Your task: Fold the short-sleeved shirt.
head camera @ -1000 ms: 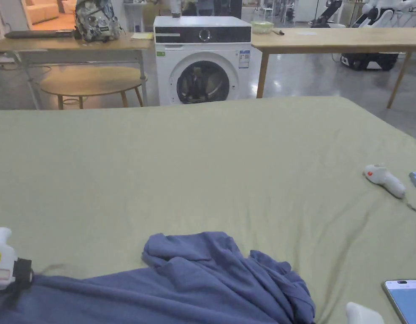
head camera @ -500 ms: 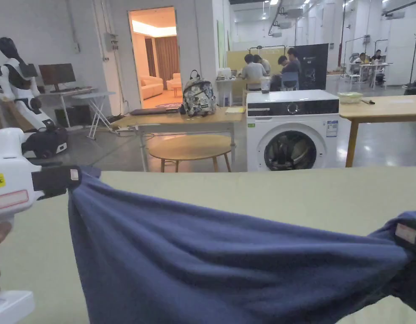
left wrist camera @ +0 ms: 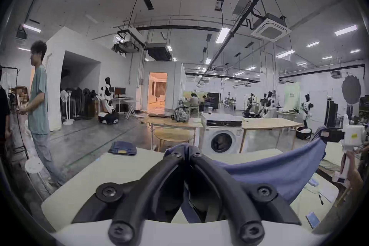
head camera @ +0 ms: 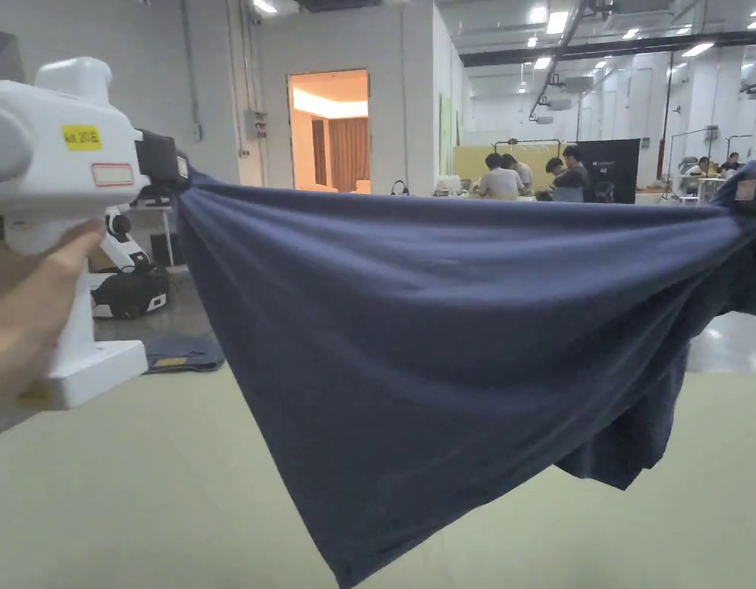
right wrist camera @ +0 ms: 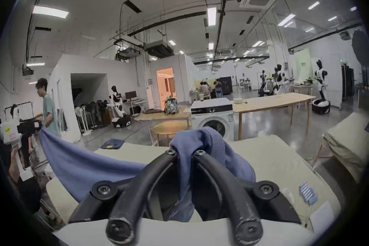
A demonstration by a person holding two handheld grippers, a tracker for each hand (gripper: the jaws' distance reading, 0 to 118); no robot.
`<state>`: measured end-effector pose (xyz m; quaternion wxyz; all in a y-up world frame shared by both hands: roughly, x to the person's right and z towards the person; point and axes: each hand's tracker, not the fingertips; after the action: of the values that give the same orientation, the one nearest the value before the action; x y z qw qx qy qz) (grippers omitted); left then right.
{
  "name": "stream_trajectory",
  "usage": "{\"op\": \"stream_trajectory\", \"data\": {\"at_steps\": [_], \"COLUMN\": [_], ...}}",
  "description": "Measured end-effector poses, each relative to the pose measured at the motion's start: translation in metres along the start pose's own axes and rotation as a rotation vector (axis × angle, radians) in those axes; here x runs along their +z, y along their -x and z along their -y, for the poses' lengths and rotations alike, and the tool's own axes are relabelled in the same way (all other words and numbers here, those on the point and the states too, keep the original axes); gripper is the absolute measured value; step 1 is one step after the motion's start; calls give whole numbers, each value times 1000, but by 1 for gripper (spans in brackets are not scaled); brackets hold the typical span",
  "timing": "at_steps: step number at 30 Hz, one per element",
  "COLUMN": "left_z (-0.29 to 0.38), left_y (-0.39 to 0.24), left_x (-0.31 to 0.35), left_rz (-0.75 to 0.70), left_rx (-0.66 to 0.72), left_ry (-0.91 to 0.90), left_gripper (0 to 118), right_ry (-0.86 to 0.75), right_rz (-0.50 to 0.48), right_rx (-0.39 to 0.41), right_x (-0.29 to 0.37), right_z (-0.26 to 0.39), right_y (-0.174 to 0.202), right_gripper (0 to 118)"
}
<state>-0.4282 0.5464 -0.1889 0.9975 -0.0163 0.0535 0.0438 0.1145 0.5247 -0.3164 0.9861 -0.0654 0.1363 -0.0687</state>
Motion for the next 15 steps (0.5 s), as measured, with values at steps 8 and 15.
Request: {"op": "stream_trajectory", "data": {"at_steps": [8, 15], "left_z": [7, 80], "left_y": [-13, 3], "left_x": [-55, -104], "left_rz": [-19, -28], "left_rx": [11, 31], "left_ry": [20, 169], "left_gripper": [0, 0], "right_ry": [28, 155], "right_rz": [72, 81], "right_rx": [42, 28], "right_x": [-63, -108], "right_z": [-11, 56], "right_y": [2, -14], "right_gripper": [7, 8]}}
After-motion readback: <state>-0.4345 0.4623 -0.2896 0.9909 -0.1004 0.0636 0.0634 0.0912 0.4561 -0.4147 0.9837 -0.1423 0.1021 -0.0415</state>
